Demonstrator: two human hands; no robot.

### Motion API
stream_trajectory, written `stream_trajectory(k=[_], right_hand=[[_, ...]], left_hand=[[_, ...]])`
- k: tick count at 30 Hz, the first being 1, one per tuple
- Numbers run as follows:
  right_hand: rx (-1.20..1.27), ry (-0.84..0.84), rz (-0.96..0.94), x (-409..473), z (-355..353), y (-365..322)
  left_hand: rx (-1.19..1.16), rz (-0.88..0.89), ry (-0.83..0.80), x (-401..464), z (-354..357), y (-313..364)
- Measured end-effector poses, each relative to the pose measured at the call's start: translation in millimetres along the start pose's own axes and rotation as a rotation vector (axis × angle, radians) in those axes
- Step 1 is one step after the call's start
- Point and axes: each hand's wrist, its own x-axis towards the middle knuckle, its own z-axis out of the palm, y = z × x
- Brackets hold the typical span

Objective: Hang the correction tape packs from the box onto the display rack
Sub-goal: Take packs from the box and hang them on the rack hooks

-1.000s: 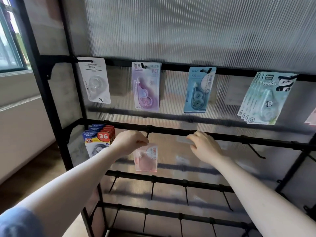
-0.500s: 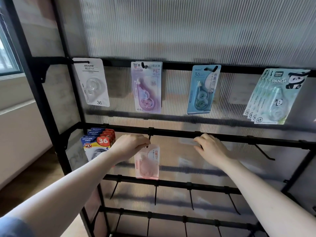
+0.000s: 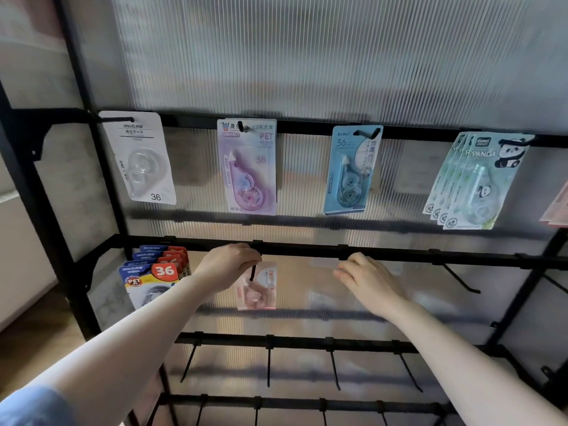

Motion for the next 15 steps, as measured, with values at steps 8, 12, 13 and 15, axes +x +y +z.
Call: stream_trajectory(k=[8,12,13,15], right_hand=[[-0.058,-0.013,-0.013,-1,3,0],[-0.096,-0.016,0.000,-2,1,-5],[-0.109,-0.015,0.003,-3,1,-7],[-0.137,-0.008,0.008,-4,1,-10]], left_hand=[[-0.004,-0.042,-0.003,10,8,-4],[-0.010,-0.040,0.010,9,8,-3],[-0.012,-0.039,0.014,9,9,-3],[-0.016,-0.037,0.020,7,9,-2]])
